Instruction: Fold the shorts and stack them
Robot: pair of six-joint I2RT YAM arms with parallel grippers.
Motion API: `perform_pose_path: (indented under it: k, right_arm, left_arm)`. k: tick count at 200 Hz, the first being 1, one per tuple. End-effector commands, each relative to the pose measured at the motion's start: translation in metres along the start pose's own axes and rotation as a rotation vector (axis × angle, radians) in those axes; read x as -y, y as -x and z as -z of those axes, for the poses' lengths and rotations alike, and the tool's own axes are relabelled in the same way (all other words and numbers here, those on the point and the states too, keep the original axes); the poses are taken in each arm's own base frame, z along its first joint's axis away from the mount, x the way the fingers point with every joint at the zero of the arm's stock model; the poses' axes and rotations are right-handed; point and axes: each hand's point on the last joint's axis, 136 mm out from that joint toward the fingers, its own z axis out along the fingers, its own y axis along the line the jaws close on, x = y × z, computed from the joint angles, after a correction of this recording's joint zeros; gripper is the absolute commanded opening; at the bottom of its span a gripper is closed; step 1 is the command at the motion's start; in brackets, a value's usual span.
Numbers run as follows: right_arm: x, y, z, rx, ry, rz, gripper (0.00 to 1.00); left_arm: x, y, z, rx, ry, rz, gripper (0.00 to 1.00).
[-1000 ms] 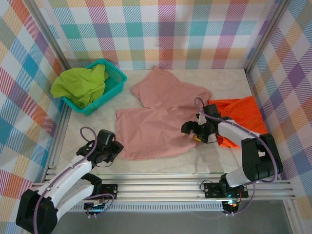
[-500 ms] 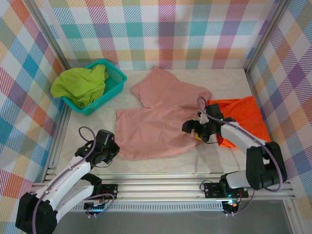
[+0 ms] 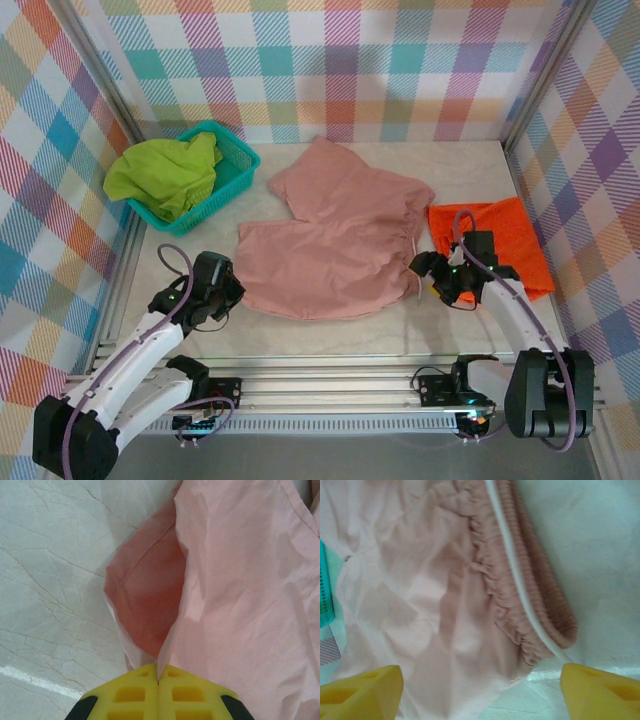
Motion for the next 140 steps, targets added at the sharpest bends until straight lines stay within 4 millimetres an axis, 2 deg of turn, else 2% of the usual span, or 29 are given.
perform_pose_path:
  k: [1, 39, 56, 99, 140]
  right_arm:
    - [0.005, -0.001, -0.01, -0.03, 0.028, -0.08, 0.73]
    - [0.004, 0.004, -0.019, -0.035, 0.043, -0.113, 0.7]
    - [0.007, 0.007, -0.022, -0.029, 0.031, -0.115, 0.66]
    - [0.017, 0.01, -0.025, -0.017, -0.02, -0.091, 0.64]
    - [0.018, 0.01, -0.033, -0.039, -0.014, -0.092, 0.59]
  left_arm:
    - [-0.004, 0.001, -0.002, 0.004, 0.01, -0.012, 0.0]
    - [-0.007, 0.0, -0.002, 0.006, 0.011, -0.012, 0.0]
    - [-0.009, -0.001, -0.003, 0.009, 0.014, -0.011, 0.0]
    - [-0.013, -0.002, -0.004, 0.009, 0.015, -0.009, 0.0]
    - [-0.013, -0.003, -0.005, 0.01, 0.013, -0.006, 0.0]
